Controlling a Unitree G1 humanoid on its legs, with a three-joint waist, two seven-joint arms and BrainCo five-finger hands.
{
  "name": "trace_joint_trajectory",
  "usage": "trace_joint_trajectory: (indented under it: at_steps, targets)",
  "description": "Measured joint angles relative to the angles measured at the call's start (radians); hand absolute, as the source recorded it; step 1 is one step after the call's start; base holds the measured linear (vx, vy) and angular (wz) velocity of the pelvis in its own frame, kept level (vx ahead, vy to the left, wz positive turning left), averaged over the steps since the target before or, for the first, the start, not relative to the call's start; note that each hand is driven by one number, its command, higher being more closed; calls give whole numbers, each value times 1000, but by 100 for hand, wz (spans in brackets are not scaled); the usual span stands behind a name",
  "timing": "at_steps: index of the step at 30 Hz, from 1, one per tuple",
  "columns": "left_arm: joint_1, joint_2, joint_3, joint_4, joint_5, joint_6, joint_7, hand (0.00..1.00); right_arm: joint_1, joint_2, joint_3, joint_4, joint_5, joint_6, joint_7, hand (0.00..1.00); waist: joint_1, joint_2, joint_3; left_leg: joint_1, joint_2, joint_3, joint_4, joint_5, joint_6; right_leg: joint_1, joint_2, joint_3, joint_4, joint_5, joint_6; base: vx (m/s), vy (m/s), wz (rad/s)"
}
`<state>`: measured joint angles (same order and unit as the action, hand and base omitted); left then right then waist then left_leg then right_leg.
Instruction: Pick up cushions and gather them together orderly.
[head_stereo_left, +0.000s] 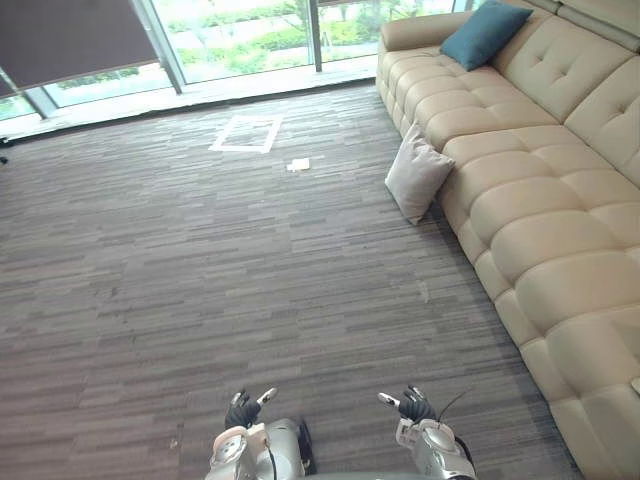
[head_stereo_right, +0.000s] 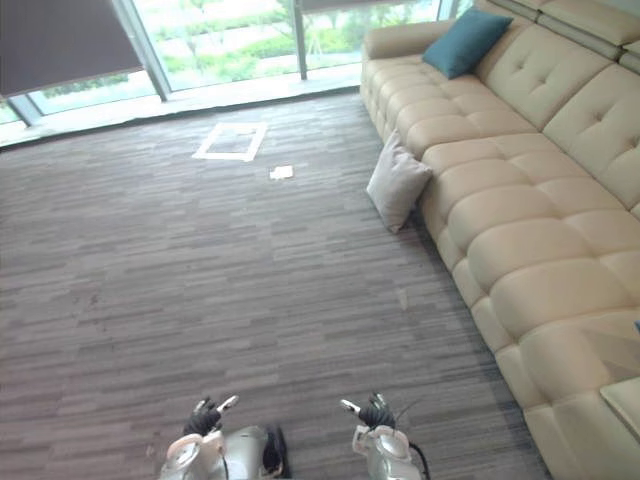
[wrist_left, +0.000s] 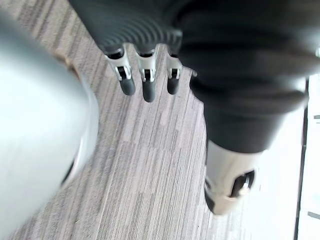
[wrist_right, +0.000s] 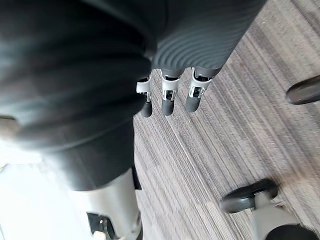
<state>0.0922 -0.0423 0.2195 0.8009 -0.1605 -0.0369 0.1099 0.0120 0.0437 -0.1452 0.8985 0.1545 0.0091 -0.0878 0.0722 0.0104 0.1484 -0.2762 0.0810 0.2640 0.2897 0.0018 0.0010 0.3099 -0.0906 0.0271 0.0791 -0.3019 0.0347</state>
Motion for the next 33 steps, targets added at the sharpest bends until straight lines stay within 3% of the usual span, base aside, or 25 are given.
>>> trace_joint_trajectory:
  at_steps: [1, 2, 3, 4, 7, 9, 11, 12, 14, 15, 16, 17, 19, 20, 21, 22, 23, 26, 29, 30, 31, 32, 33]
  targets:
    - [0, 3, -1, 1, 0, 1, 1, 0, 8, -1, 0, -4, 0, 0, 0, 0, -3, -13, -7, 1, -14, 3, 4, -10, 14, -13, -15, 0, 28, -1, 5, 677, 312, -12]
    - [-4, 9, 0, 12, 1, -2, -2, 0, 33, -5, -1, -8, 0, -2, 0, 0, -3, -43, -9, 55, -52, 33, 4, -56, 23, -92, -54, 23, 258, 10, 38, 652, 322, -11]
    - [-5, 16, 0, 16, 1, -3, -2, 0, 41, -3, 0, -9, 0, -2, 0, 0, -3, -53, -3, 96, -68, 37, -3, -82, 32, -154, -64, 41, 436, 40, 77, 845, 439, -21]
    - [-15, 26, 0, 25, 0, 1, -2, 0, 57, -3, 1, -10, 0, -2, 1, 0, -11, -65, 7, 168, -87, 42, -11, -132, 31, -295, -67, 75, 760, 121, 119, 556, 292, -14]
    - [-43, 17, -5, 74, -1, 8, -2, 0, 68, -6, 2, -61, 0, -11, 6, 0, -27, -53, 20, 343, -109, 30, -76, -196, 38, -495, -49, 35, 1042, 113, 104, 513, 207, 4]
    - [-47, 3, -12, 75, -1, 8, -1, 0, 72, -3, -2, -87, 0, -27, 10, 0, -30, -52, 21, 428, -110, 17, -131, -239, 46, -620, -26, -40, 989, 78, 67, 394, 93, 16]
    - [-50, -8, -21, 85, -1, 10, -1, 0, 69, -5, -25, -98, 1, -33, 11, 0, -47, -49, 25, 494, -108, -13, -146, -288, 49, -687, -27, -145, 812, 66, 46, 621, 54, 42]
    - [-52, -14, -22, 97, -1, 12, -1, 0, 64, -10, -45, -94, 1, -34, 11, 0, -59, -48, 25, 552, -108, -32, -171, -311, 44, -698, -18, -206, 607, 95, 23, 593, -5, 52]
    - [-52, -15, -22, 109, 0, 13, -2, 0, 66, -10, -62, -92, 2, -36, 11, 0, -77, -46, 24, 634, -112, -77, -212, -342, 36, -695, 15, -218, 357, 188, 10, 713, -77, 68]
    - [-50, -15, -22, 121, 1, 14, -4, 0, 65, -14, -66, -88, 1, -37, 11, 0, -82, -45, 24, 666, -114, -112, -215, -345, 40, -692, 28, -189, 346, 267, -44, 944, -155, 78]
    - [-46, -20, -20, 127, 1, 16, -6, 0, 64, -28, -68, -84, 1, -33, 12, 0, -89, -23, 13, 670, -89, -146, -190, -342, 37, -692, 39, -188, 390, 274, -110, 806, -150, 55]
    - [-45, -20, -25, 127, 3, 18, -12, 0, 59, -38, -70, -83, 0, -31, 10, 0, -85, -4, 9, 659, -72, -161, -152, -329, 17, -690, 35, -206, 419, 244, -127, 774, -166, 47]
    - [-53, -25, -13, 124, 3, 23, -15, 0, 44, -50, -78, -81, 2, -25, 10, 0, -84, 31, 21, 560, -61, -214, 111, -238, -98, -635, 34, -233, 437, 165, -132, 739, -181, 32]
    - [-53, -25, -9, 122, 3, 24, -15, 0, 43, -50, -75, -85, 3, -26, 10, 0, -85, 49, 29, 475, -45, -238, 327, -140, -187, -559, 48, -235, 382, 152, -133, 710, -147, 9]
    - [-48, -25, -7, 117, 3, 24, -16, 0, 42, -50, -70, -86, 4, -26, 9, 0, -80, 54, 35, 417, -24, -239, 463, -96, -229, -513, 61, -234, 345, 148, -133, 649, -86, -12]
    - [-42, -20, 0, 101, 3, 22, -17, 0, 35, -41, -54, -79, 6, -24, 7, 0, -74, 67, 42, 316, 24, -194, 696, -108, -201, -403, 87, -225, 272, 139, -137, 704, -59, -31]
    - [-41, -19, -1, 87, 2, 22, -17, 0, 29, -27, -36, -67, 15, -22, 7, 0, -65, 51, 54, 246, 52, -146, 782, -148, -138, -320, 94, -210, 215, 133, -138, 528, -36, -37]
    - [-38, -16, -18, 37, 2, 17, -22, 0, 26, -4, -7, -55, 38, -20, 6, 0, -30, 33, 50, 69, 96, -37, 676, -211, -53, -195, 89, -143, 116, 89, -128, 418, -10, -57]
    - [-32, -19, -10, 16, 1, 5, -22, 0, 36, 7, -8, -54, 42, -10, 5, 0, -13, 24, 48, 26, 83, -19, 314, -214, -62, -125, 64, -76, 96, 48, -80, 537, 145, -78]
    - [-28, -18, -8, 14, 1, 1, -21, 0, 44, 2, -12, -54, 42, -10, 2, 0, -13, 16, 41, 27, 57, -52, 129, -181, -78, -94, 40, -42, 88, 13, -54, 547, 275, -74]
    - [-24, -18, -8, 12, 1, 0, -20, 0, 50, -4, -10, -54, 41, -10, 0, 0, -11, 12, 33, 26, 38, -88, 42, -142, -87, -80, 24, -14, 88, -12, -33, 560, 319, -93]
    - [-17, -18, -8, 7, 2, -1, -20, 0, 55, -5, -9, -50, 40, -8, -1, 0, -7, -6, 19, 26, 21, -91, 54, -51, -67, -69, -1, 15, 89, -38, -8, 609, 370, -77]
    - [-18, -5, -8, 8, 2, -2, -20, 0, 56, -2, -8, -46, 40, -6, -1, 0, -6, -23, 1, 24, 0, -68, 81, -69, -31, -65, -27, 42, 98, -43, 1, 649, 364, -71]
